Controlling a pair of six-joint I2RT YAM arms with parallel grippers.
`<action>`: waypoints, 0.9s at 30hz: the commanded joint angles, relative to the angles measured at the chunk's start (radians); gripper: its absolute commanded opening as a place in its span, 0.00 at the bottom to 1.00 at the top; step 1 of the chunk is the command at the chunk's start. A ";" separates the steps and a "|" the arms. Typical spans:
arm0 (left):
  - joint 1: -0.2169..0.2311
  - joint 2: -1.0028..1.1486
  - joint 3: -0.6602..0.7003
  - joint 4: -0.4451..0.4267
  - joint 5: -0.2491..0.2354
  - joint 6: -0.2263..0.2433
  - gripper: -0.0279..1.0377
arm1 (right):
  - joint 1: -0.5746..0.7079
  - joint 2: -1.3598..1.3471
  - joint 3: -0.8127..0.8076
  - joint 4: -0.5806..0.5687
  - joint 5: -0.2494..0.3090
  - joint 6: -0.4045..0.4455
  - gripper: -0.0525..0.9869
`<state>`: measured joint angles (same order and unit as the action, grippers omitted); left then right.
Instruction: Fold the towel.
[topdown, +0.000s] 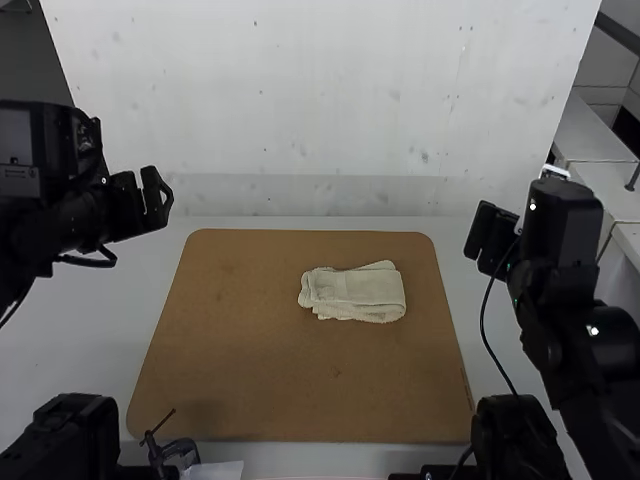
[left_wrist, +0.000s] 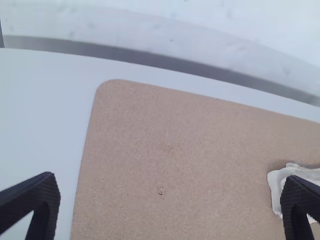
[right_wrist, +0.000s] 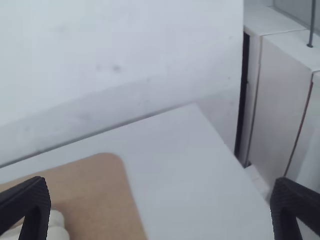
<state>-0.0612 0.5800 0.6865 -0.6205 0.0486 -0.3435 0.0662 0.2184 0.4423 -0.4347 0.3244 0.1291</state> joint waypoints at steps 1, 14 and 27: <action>-0.005 -0.077 -0.038 0.004 -0.029 -0.020 0.95 | -0.049 -0.093 -0.024 0.027 0.019 -0.080 0.97; 0.084 -0.396 -0.136 -0.044 -0.030 -0.019 0.94 | -0.046 -0.226 -0.080 0.028 0.008 -0.140 0.97; 0.064 -0.549 -0.212 -0.361 -0.081 0.159 0.95 | -0.043 -0.217 0.030 -0.210 -0.021 -0.141 0.97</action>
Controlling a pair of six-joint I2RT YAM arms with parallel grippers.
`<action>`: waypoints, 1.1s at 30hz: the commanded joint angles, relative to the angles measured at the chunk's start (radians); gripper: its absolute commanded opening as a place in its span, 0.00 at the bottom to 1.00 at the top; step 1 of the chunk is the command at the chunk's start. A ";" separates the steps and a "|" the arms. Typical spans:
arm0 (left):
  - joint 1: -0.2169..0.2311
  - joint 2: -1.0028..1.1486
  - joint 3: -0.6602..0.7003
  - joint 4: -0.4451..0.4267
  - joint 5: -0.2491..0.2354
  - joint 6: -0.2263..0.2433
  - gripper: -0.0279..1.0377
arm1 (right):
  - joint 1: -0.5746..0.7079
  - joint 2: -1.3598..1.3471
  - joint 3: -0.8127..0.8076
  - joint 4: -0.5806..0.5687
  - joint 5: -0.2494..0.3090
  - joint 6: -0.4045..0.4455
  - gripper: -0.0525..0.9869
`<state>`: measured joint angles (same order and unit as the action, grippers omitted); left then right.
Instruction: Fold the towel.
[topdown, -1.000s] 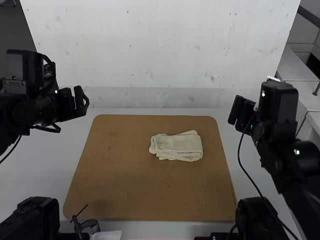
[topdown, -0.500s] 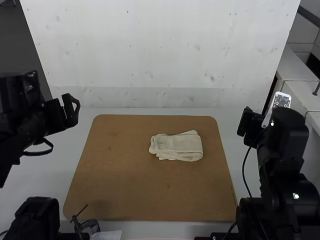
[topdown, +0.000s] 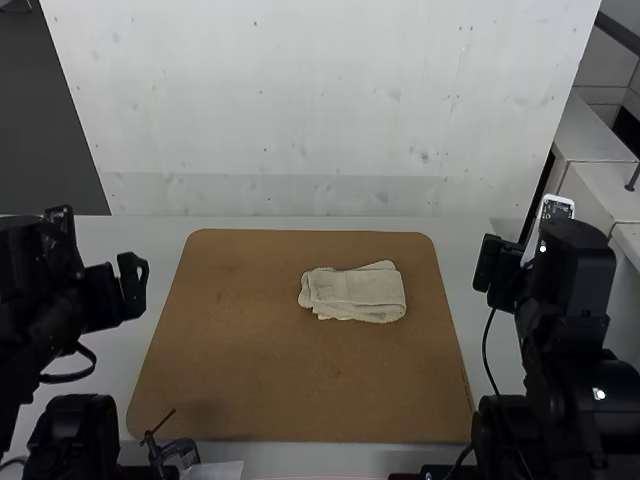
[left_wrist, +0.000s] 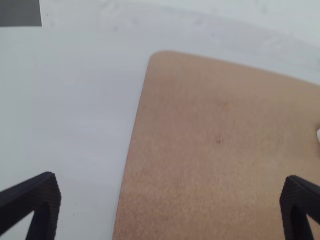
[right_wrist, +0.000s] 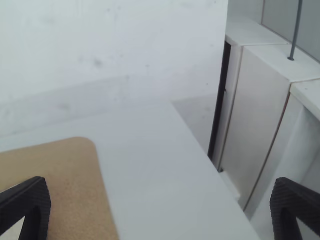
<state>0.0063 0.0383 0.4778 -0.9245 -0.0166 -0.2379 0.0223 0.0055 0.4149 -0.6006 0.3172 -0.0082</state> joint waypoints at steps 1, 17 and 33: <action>-0.003 -0.008 -0.011 -0.074 -0.016 0.054 0.95 | 0.002 -0.002 0.065 -0.079 -0.023 -0.004 0.97; 0.004 -0.014 -0.028 -0.037 -0.017 0.167 0.95 | 0.007 0.001 0.062 -0.421 -0.161 0.066 0.97; 0.004 -0.014 -0.028 -0.037 -0.017 0.167 0.95 | 0.002 -0.002 0.055 -0.441 -0.227 0.066 0.97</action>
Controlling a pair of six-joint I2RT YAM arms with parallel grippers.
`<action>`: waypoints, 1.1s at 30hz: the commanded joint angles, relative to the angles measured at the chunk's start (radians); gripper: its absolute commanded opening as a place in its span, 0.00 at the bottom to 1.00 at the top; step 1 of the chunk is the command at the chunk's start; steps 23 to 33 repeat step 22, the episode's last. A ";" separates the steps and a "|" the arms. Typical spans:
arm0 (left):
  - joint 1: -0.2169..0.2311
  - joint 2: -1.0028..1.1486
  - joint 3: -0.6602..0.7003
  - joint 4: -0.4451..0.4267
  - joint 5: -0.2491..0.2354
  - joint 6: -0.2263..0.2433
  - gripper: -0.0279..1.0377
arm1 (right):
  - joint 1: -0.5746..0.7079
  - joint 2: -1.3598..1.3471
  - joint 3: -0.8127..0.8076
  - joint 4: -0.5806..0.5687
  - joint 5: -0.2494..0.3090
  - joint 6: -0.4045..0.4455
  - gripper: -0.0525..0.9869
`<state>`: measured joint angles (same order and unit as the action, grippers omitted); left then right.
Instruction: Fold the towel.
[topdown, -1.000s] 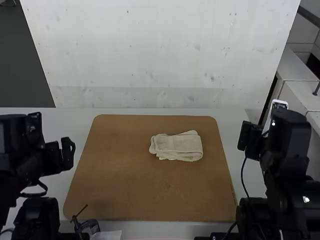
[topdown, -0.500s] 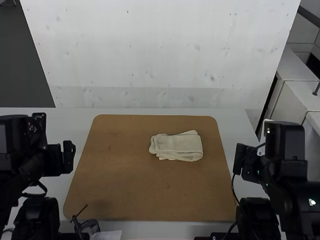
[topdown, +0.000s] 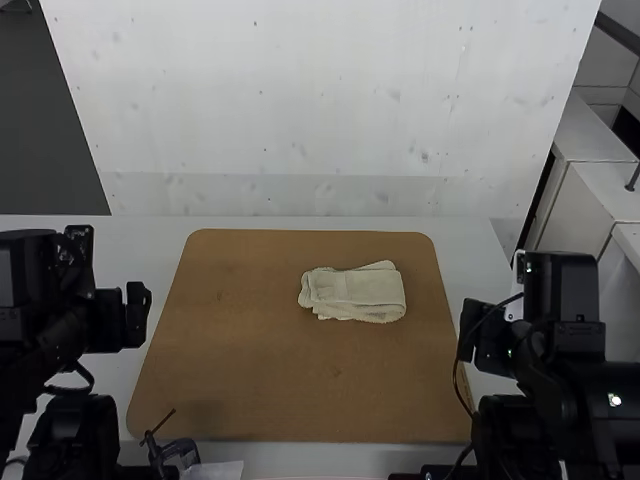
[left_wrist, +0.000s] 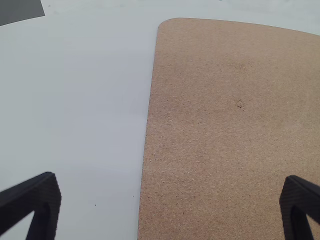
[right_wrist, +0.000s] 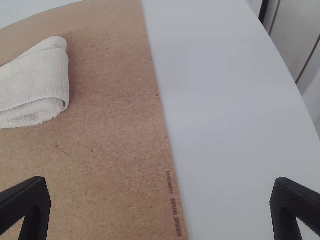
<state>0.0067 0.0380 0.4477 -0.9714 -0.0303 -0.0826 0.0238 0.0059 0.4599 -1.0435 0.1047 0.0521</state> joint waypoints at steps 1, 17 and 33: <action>0.004 -0.013 0.002 0.010 -0.003 0.012 0.95 | -0.001 -0.004 0.010 0.003 -0.014 0.006 0.97; 0.004 -0.013 0.002 0.010 -0.003 0.012 0.95 | 0.007 -0.004 0.008 0.003 -0.014 0.006 0.97; 0.004 -0.013 0.002 0.010 -0.003 0.012 0.95 | 0.005 -0.004 0.008 0.003 -0.014 0.008 0.97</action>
